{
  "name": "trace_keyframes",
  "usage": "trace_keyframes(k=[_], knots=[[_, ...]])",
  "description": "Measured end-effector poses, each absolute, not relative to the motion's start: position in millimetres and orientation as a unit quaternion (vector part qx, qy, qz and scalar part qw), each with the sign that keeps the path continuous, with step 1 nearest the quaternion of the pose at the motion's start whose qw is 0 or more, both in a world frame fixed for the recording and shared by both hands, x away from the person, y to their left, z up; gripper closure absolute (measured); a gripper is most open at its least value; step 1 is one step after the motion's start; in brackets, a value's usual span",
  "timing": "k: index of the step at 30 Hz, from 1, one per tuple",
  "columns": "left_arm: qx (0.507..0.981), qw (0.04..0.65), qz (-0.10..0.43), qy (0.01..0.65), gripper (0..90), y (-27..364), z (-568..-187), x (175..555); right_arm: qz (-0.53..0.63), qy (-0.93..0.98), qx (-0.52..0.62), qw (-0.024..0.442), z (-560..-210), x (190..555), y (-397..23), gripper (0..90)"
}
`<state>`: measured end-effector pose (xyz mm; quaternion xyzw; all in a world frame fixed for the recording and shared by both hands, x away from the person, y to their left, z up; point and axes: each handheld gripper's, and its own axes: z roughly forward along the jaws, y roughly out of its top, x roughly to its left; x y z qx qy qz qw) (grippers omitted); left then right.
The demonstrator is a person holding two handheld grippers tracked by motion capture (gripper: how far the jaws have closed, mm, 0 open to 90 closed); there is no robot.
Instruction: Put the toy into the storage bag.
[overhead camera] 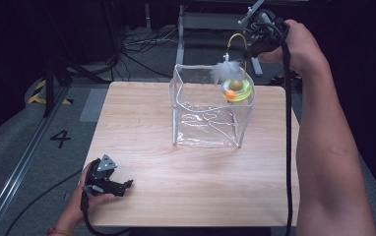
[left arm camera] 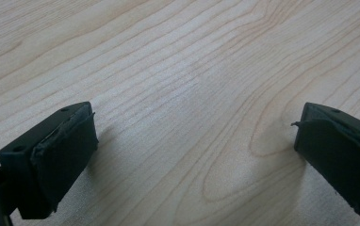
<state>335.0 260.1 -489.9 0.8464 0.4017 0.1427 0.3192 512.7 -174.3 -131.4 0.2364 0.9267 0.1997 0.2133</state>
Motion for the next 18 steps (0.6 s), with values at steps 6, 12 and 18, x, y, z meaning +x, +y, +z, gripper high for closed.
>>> trace_keyframes(k=[6, 12, 18], knots=[[0.846, 0.32, 0.142, 0.402, 0.2, 260, -490, 335, 0.201, 0.927, 0.236, 0.21, -140, 520, -171, 88.1], [0.846, 0.32, 0.143, 0.402, 0.2, 260, -490, 335, 0.201, 0.928, 0.239, 0.205, -150, 526, -168, 88.1], [0.847, 0.319, 0.143, 0.401, 0.2, 260, -490, 335, 0.202, 0.929, 0.239, 0.195, -165, 531, -169, 88.1]])
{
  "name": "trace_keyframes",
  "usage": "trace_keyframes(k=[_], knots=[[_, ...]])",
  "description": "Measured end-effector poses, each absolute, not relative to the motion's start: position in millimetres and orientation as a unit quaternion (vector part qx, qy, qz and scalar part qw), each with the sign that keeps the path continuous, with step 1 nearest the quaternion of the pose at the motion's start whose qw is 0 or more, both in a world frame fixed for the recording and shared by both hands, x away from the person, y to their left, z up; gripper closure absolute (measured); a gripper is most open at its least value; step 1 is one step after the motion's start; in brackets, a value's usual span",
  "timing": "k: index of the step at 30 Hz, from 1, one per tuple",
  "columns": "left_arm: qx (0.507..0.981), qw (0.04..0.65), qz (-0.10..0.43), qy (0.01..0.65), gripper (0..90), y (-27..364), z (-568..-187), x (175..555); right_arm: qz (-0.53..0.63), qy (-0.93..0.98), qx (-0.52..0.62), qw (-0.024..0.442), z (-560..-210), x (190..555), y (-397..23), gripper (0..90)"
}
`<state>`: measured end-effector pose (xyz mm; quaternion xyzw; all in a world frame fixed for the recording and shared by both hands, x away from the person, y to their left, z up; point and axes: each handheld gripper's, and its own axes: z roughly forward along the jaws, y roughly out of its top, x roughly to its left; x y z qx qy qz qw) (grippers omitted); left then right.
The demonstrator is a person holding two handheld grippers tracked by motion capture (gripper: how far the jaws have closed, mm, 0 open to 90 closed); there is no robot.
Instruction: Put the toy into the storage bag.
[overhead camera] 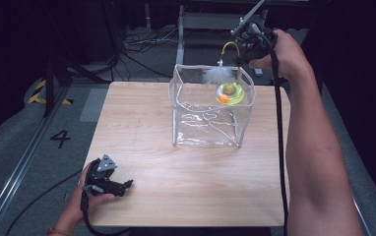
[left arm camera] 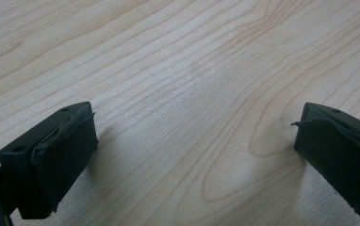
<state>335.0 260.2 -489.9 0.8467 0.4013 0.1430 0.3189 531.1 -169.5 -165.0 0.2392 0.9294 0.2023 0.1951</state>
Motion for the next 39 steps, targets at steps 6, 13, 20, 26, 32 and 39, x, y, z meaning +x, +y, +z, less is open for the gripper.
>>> trace_keyframes(k=[6, 13, 20, 26, 32, 39], knots=[[0.846, 0.319, 0.143, 0.402, 0.2, 260, -490, 335, 0.201, 0.932, 0.238, 0.186, -181, 533, -171, 88.1], [0.846, 0.319, 0.143, 0.402, 0.2, 260, -490, 335, 0.194, 0.937, 0.234, 0.17, -204, 533, -173, 88.0], [0.847, 0.319, 0.142, 0.402, 0.2, 260, -490, 335, 0.186, 0.943, 0.236, 0.139, -239, 534, -174, 88.1], [0.847, 0.319, 0.142, 0.402, 0.2, 260, -490, 335, 0.177, 0.949, 0.231, 0.121, -258, 534, -174, 87.8], [0.847, 0.318, 0.143, 0.401, 0.2, 260, -490, 335, 0.151, 0.957, 0.225, 0.104, -274, 532, -170, 87.9], [0.846, 0.319, 0.143, 0.402, 0.3, 260, -490, 335, 0.157, 0.958, 0.22, 0.096, -275, 531, -173, 88.6]])
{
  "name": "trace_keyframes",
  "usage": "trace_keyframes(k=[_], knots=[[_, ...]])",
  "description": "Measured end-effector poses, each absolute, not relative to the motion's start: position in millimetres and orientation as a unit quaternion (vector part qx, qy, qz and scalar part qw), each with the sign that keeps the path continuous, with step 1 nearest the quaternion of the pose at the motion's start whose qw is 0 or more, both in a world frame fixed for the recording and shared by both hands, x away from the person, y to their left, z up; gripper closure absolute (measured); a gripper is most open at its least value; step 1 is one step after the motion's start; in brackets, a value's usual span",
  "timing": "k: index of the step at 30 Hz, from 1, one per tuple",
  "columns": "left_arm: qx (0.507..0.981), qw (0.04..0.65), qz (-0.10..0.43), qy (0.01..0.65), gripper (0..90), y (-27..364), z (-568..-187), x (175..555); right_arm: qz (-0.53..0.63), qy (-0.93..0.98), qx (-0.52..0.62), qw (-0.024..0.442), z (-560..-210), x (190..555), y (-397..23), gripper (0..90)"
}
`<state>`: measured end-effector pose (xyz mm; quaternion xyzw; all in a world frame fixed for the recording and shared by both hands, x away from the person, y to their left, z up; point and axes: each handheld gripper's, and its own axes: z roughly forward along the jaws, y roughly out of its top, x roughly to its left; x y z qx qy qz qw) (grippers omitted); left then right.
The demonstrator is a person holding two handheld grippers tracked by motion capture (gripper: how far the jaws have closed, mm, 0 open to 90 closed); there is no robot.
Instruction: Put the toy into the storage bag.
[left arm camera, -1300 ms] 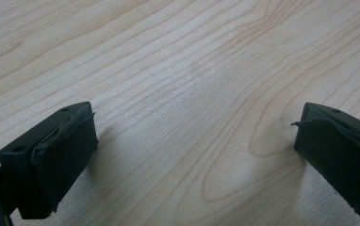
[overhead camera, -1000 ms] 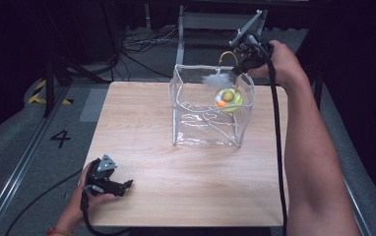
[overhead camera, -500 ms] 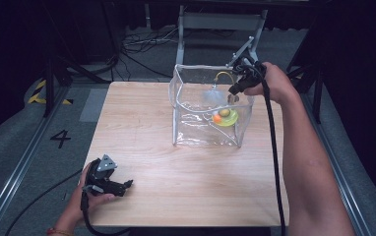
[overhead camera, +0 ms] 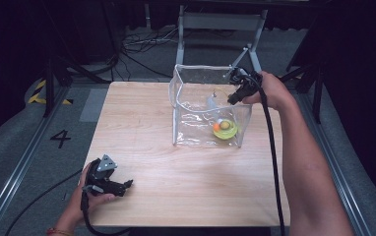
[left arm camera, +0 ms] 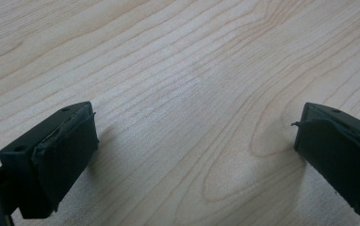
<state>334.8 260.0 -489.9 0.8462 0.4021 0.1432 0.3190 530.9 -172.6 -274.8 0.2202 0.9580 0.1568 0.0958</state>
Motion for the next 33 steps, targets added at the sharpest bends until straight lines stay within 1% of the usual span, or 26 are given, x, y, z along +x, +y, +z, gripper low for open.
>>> trace_keyframes(k=[4, 15, 23, 24, 25, 31, 33], knots=[[0.846, 0.319, 0.143, 0.402, 0.3, 260, -490, 335, 0.153, 0.958, 0.222, 0.1, -274, 530, -173, 88.5], [0.846, 0.319, 0.144, 0.402, 0.3, 260, -490, 335, 0.162, 0.955, 0.223, 0.106, -270, 526, -178, 84.1], [0.846, 0.319, 0.144, 0.402, 0.4, 260, -490, 335, 0.181, 0.946, 0.232, 0.136, -263, 519, -181, 71.6], [0.846, 0.319, 0.144, 0.402, 0.4, 260, -490, 335, 0.181, 0.946, 0.232, 0.136, -263, 519, -181, 71.6], [0.846, 0.319, 0.144, 0.402, 0.4, 260, -490, 335, 0.187, 0.944, 0.23, 0.143, -262, 517, -181, 69.0], [0.847, 0.319, 0.144, 0.401, 0.3, 260, -490, 335, 0.217, 0.933, 0.233, 0.168, -252, 505, -183, 60.3], [0.847, 0.319, 0.144, 0.401, 0.3, 260, -490, 335, 0.223, 0.93, 0.232, 0.179, -249, 501, -184, 59.9]])
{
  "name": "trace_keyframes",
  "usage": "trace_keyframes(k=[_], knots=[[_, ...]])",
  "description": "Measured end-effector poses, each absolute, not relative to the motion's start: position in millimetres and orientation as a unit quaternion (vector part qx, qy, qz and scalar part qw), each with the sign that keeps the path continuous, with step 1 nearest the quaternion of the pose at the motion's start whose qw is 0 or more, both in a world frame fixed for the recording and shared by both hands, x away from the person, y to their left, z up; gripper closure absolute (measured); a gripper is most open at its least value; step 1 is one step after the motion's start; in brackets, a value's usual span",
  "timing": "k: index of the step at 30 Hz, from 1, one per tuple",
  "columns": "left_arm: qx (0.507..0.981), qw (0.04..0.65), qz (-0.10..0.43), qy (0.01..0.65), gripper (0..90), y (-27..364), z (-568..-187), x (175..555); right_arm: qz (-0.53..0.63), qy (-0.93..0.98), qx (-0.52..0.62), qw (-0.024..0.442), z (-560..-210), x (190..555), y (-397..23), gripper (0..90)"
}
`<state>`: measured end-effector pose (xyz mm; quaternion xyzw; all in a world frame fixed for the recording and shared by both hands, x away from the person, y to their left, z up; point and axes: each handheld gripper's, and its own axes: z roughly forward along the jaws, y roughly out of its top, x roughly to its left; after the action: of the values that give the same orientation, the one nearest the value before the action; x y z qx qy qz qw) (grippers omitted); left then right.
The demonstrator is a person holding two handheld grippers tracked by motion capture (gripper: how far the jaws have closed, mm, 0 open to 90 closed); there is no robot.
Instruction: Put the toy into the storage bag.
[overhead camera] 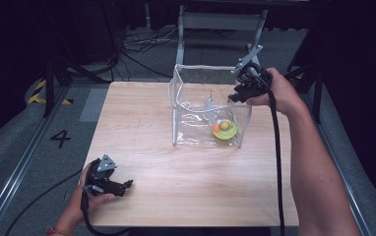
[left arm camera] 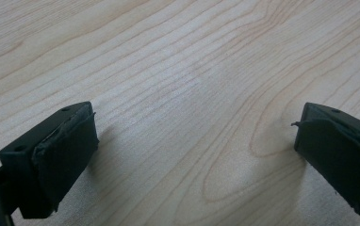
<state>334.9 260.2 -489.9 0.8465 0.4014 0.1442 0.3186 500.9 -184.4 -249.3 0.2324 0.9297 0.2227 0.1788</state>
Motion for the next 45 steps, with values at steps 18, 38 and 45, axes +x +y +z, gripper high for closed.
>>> trace_keyframes(k=[18, 38, 45], knots=[[0.847, 0.318, 0.145, 0.401, 0.3, 260, -490, 335, 0.275, 0.893, 0.261, 0.242, -241, 469, -211, 33.7], [0.846, 0.318, 0.145, 0.401, 0.4, 260, -490, 335, 0.302, 0.872, 0.272, 0.273, -247, 430, -241, 24.2], [0.847, 0.318, 0.145, 0.402, 0.4, 260, -490, 335, 0.313, 0.87, 0.27, 0.27, -256, 414, -255, 23.8]])
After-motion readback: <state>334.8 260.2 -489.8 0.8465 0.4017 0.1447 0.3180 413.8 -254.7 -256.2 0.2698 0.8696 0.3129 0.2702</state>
